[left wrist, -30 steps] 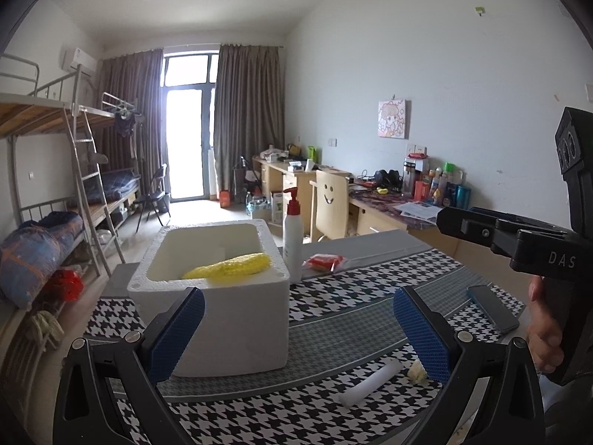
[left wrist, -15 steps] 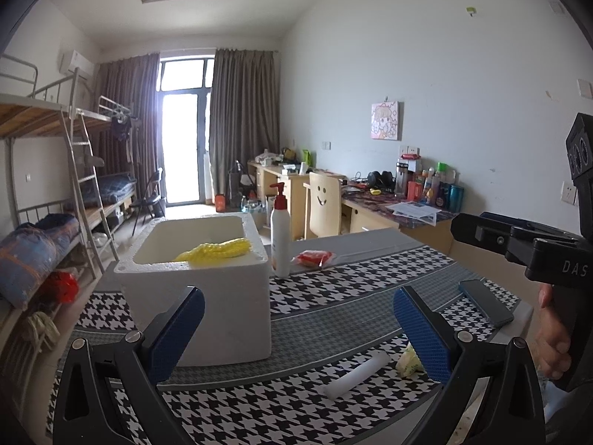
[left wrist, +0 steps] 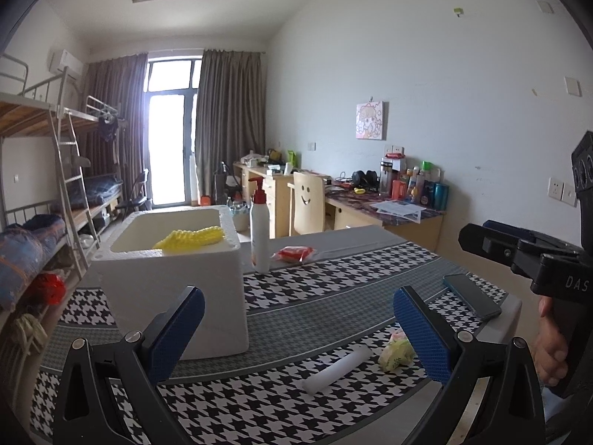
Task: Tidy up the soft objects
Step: 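Move both tools toward the white foam roll and green plastic bag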
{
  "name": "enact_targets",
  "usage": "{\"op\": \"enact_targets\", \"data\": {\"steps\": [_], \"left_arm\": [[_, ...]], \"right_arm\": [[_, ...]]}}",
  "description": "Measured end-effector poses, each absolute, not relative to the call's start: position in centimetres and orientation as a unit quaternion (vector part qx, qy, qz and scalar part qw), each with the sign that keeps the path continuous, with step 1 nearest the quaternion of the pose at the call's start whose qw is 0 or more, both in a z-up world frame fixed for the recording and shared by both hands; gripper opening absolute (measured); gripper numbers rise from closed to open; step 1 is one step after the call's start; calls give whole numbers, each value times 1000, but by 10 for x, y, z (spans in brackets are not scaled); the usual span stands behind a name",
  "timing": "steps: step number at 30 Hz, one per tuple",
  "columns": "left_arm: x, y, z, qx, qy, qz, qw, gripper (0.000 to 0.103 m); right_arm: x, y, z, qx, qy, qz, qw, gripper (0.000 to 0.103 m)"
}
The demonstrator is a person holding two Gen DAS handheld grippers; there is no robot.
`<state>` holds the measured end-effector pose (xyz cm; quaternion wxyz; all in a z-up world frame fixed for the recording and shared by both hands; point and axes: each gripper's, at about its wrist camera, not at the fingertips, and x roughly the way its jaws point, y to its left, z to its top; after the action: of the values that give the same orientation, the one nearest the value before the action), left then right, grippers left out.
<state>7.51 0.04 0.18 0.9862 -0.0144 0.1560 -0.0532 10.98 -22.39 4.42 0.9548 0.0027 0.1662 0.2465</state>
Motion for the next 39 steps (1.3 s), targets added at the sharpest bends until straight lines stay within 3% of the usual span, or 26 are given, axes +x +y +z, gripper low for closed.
{"op": "enact_targets", "data": {"steps": [22, 39], "left_arm": [[93, -15, -24, -8, 197, -77, 977, 102], [125, -23, -69, 9, 270, -97, 958, 102]], "right_arm": [[111, -245, 15, 0, 196, 211, 958, 90], [127, -253, -25, 3, 253, 184, 950, 90]]}}
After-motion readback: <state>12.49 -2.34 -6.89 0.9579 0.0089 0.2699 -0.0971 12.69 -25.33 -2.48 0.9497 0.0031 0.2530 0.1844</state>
